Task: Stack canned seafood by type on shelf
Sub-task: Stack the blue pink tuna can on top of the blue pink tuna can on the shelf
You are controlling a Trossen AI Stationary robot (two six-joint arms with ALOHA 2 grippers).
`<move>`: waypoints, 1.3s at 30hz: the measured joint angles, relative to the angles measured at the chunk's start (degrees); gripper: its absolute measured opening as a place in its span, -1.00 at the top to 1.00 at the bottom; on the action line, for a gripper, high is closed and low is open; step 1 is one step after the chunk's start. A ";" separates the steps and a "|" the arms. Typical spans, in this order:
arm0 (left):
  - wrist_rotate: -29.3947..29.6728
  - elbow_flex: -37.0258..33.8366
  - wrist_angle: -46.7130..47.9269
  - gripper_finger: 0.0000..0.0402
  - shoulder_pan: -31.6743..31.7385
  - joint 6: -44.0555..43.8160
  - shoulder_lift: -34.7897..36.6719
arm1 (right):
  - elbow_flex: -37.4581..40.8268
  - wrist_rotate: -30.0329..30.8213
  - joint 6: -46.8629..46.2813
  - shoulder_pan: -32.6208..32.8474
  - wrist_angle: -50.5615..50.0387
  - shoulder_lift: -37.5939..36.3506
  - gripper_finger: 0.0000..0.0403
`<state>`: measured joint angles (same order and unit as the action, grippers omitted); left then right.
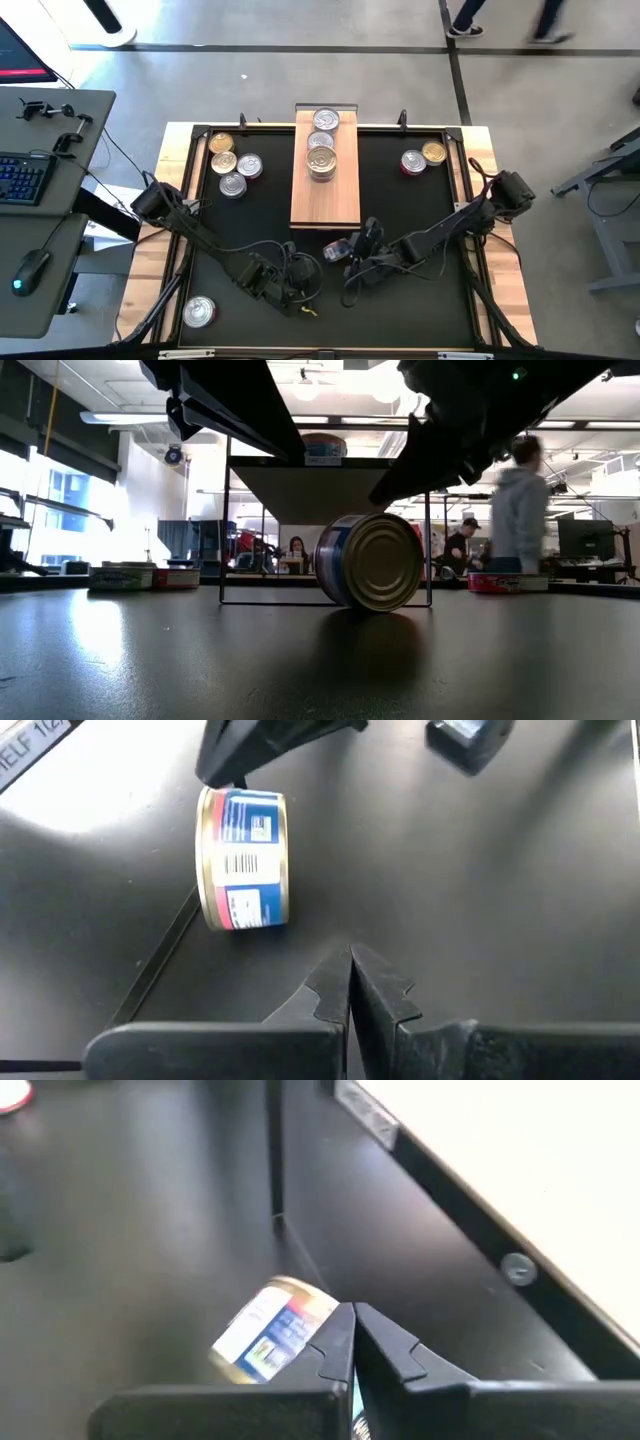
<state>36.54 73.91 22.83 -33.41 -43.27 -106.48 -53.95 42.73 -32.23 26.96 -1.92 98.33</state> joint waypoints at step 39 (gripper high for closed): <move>-0.98 -0.02 2.35 1.00 4.59 9.01 -6.29 | 0.11 -3.24 -17.01 6.28 -9.64 -0.01 1.00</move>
<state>35.57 73.89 25.18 -28.82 -34.26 -112.77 -53.84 39.48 -49.24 33.24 -11.56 98.32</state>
